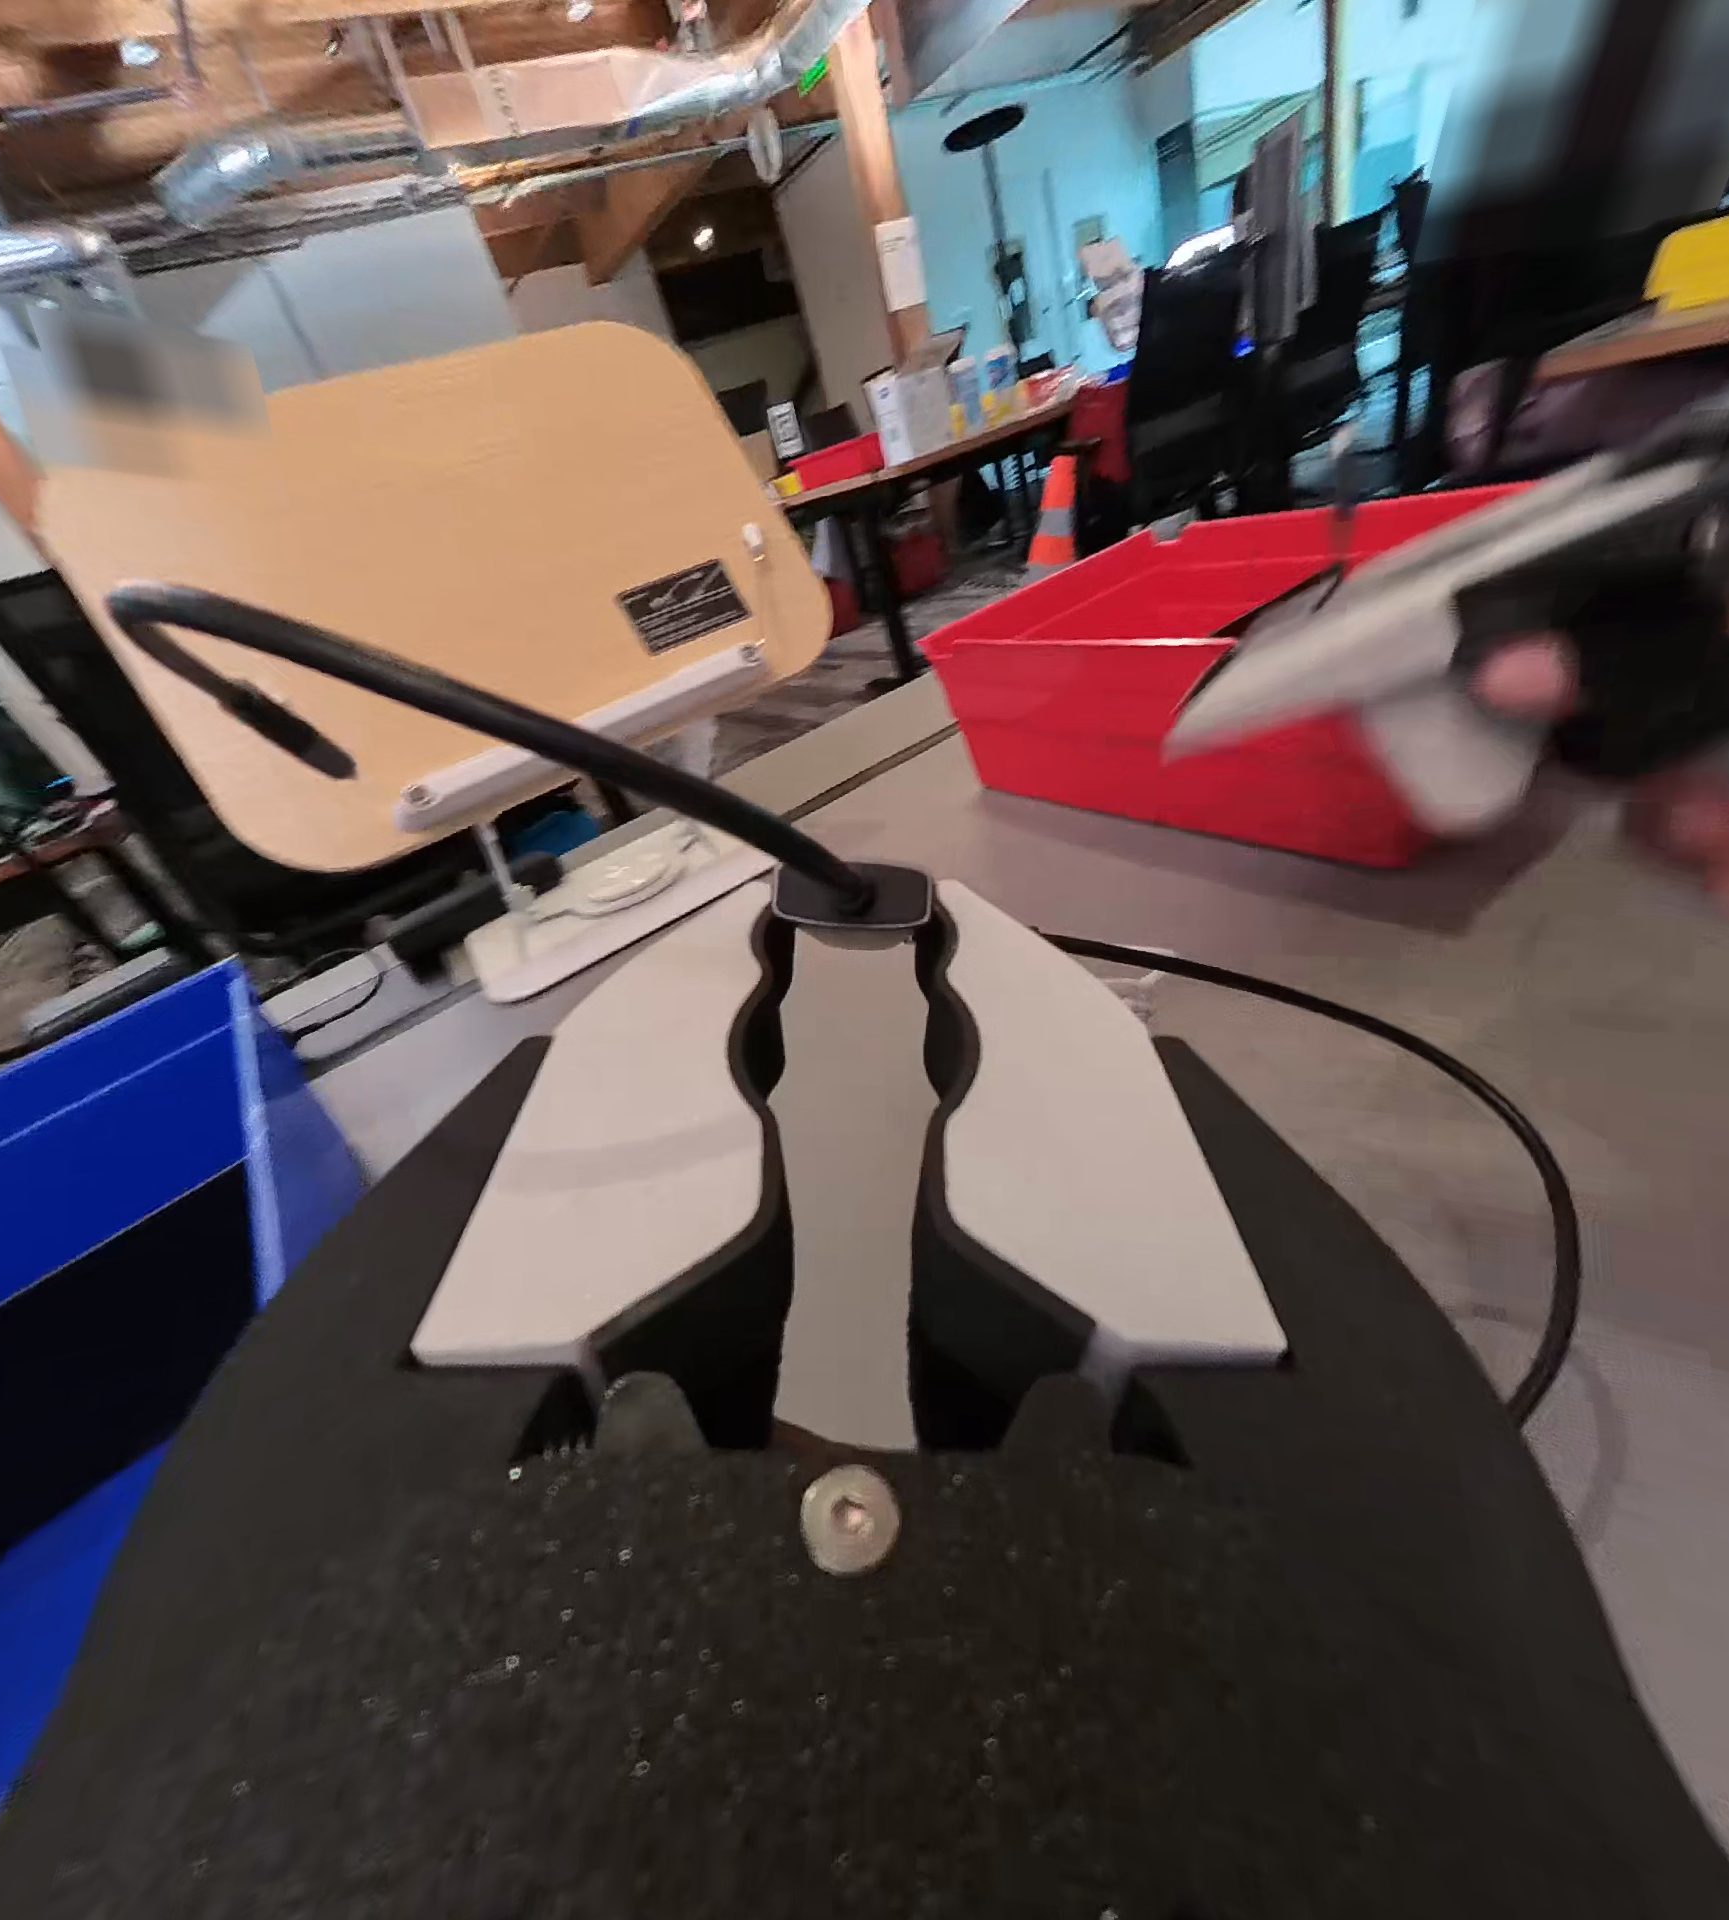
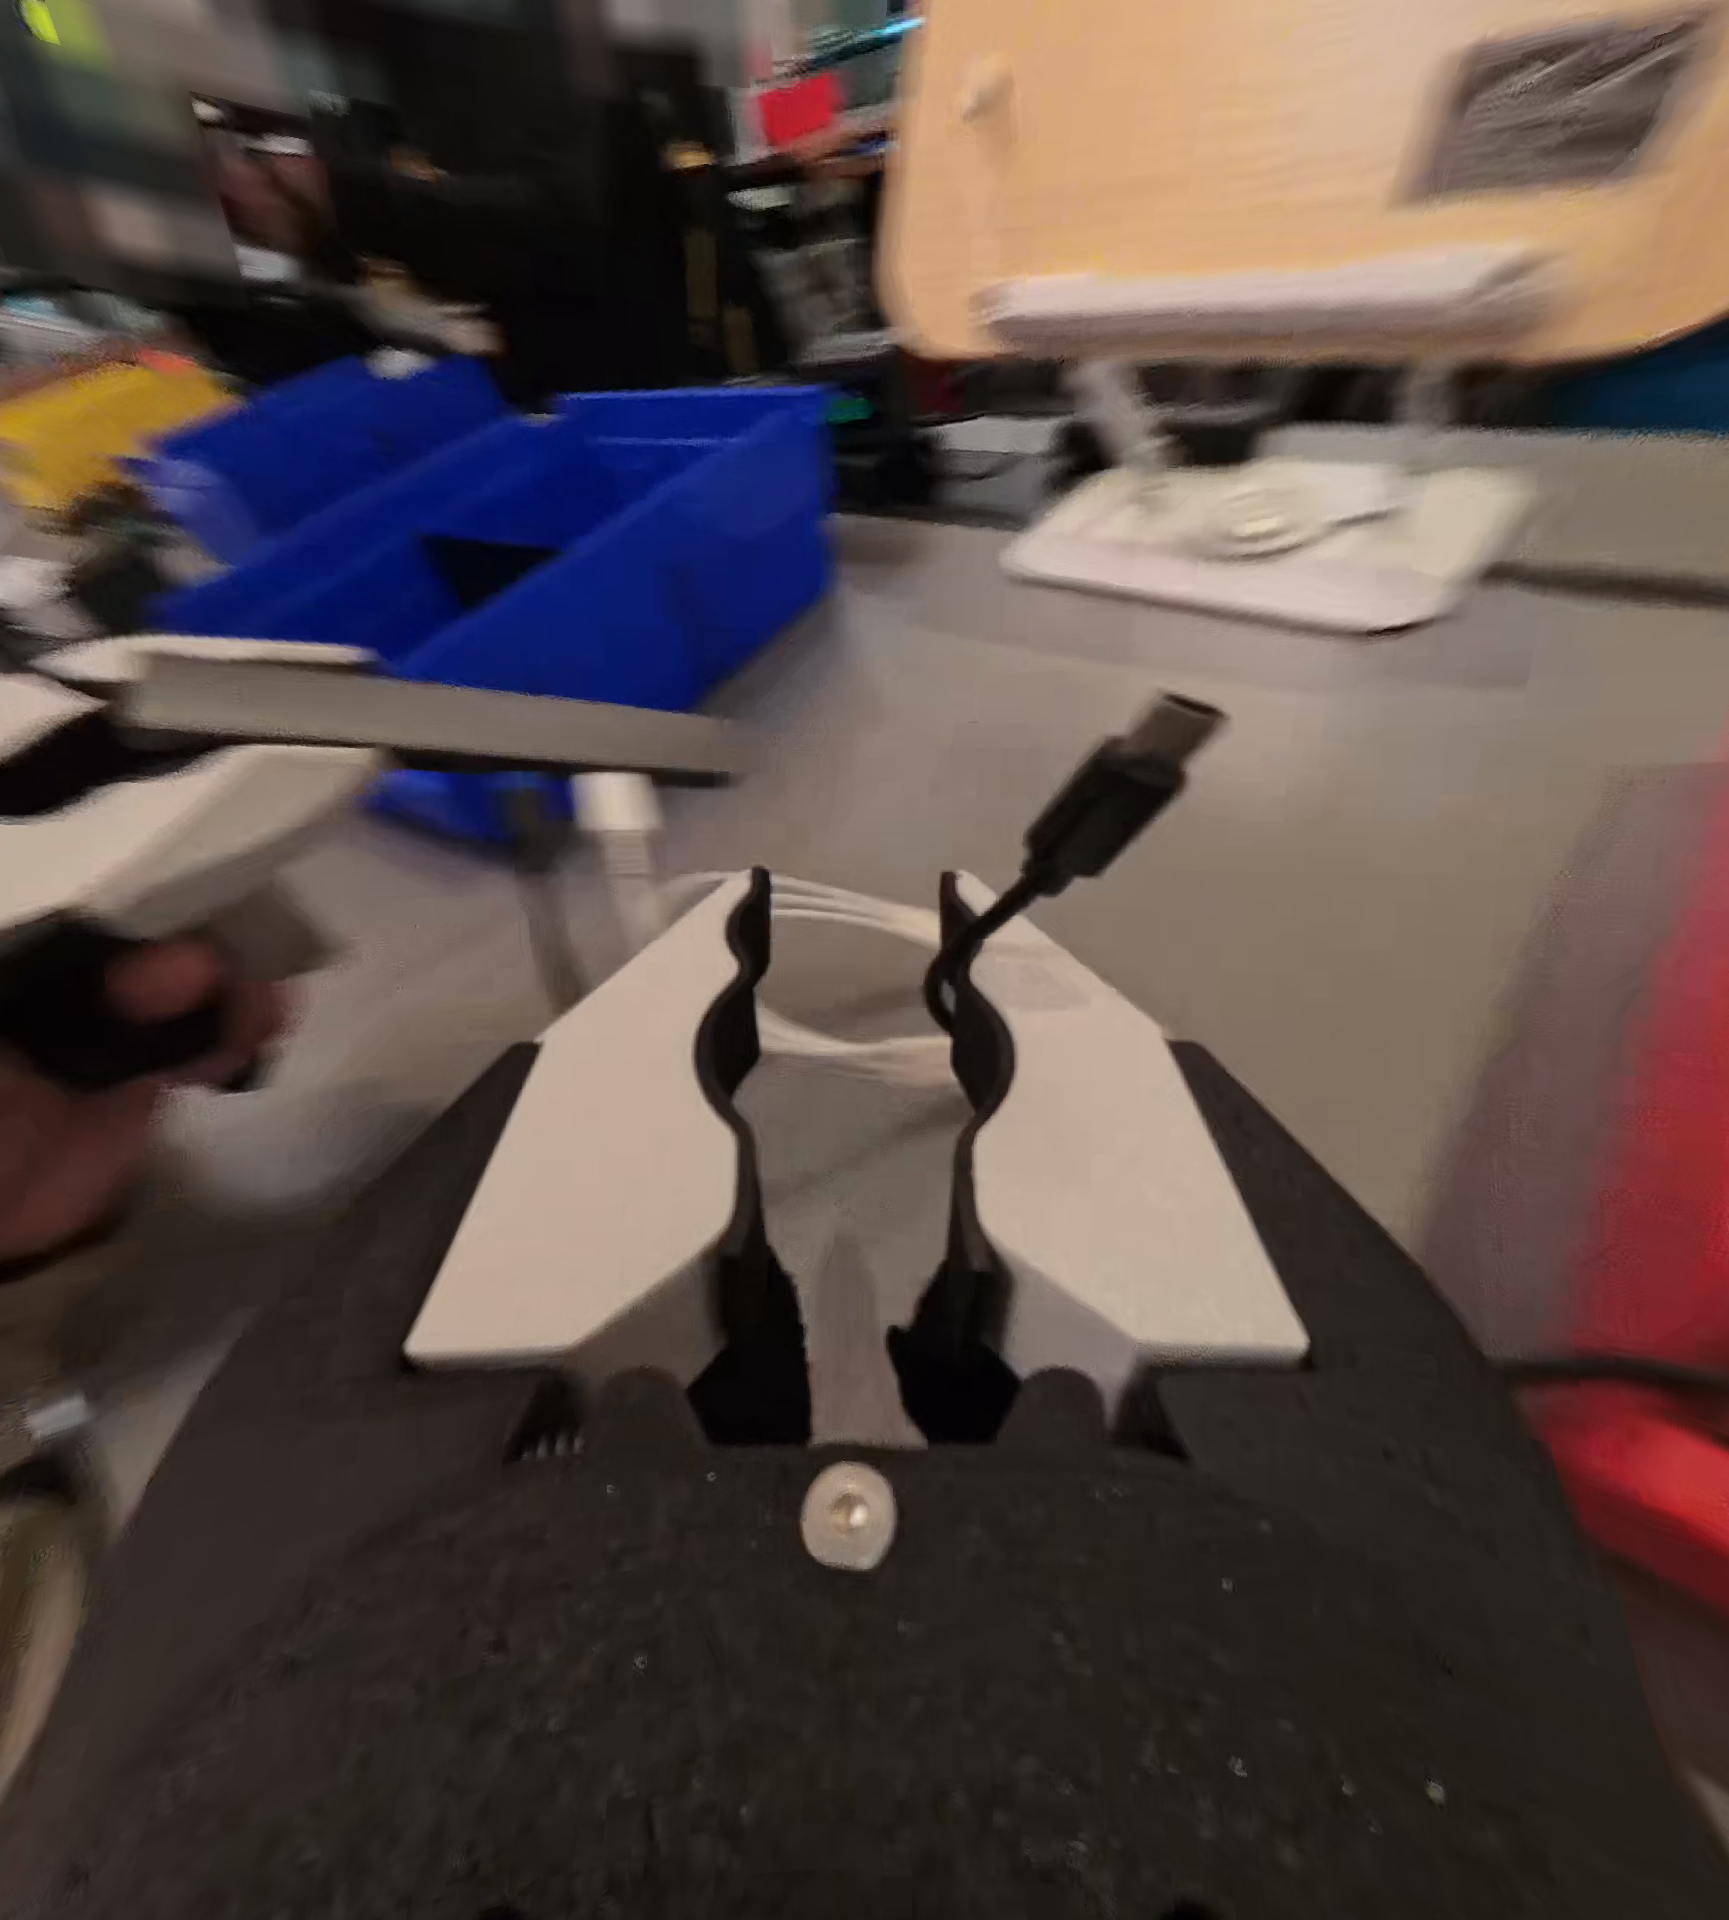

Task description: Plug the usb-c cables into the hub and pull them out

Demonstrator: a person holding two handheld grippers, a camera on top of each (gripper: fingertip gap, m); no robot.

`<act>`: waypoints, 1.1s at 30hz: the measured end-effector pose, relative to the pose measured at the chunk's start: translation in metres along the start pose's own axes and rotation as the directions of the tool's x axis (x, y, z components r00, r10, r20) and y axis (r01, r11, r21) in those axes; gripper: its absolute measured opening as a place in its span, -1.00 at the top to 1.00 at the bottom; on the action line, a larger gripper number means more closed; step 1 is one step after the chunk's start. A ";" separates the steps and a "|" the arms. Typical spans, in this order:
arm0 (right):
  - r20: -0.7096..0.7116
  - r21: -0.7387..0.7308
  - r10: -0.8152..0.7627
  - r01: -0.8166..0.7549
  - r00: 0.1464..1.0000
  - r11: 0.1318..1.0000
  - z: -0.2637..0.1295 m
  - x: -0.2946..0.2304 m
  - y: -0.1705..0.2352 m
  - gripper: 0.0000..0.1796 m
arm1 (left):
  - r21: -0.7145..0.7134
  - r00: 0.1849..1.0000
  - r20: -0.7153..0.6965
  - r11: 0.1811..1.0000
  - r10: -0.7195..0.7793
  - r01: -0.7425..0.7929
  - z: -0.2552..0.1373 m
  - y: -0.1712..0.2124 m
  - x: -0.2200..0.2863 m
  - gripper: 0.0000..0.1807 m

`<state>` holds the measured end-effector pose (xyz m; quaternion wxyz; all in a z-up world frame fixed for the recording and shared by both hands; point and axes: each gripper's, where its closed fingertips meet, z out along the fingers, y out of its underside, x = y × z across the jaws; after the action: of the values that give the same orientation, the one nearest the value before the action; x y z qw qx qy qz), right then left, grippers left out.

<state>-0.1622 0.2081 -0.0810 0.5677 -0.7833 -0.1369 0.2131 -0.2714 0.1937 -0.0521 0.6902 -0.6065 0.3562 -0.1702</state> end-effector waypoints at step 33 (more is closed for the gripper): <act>0.404 -0.027 0.137 -0.137 0.904 0.990 -0.002 -0.082 -0.005 0.61 | 0.041 0.995 -0.064 0.996 -0.078 0.080 0.001 -0.002 0.001 0.75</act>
<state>-0.2326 0.1704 -0.0611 0.5114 -0.7293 -0.1959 0.4101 -0.2695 0.1936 -0.0508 0.6846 -0.5992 0.3494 -0.2239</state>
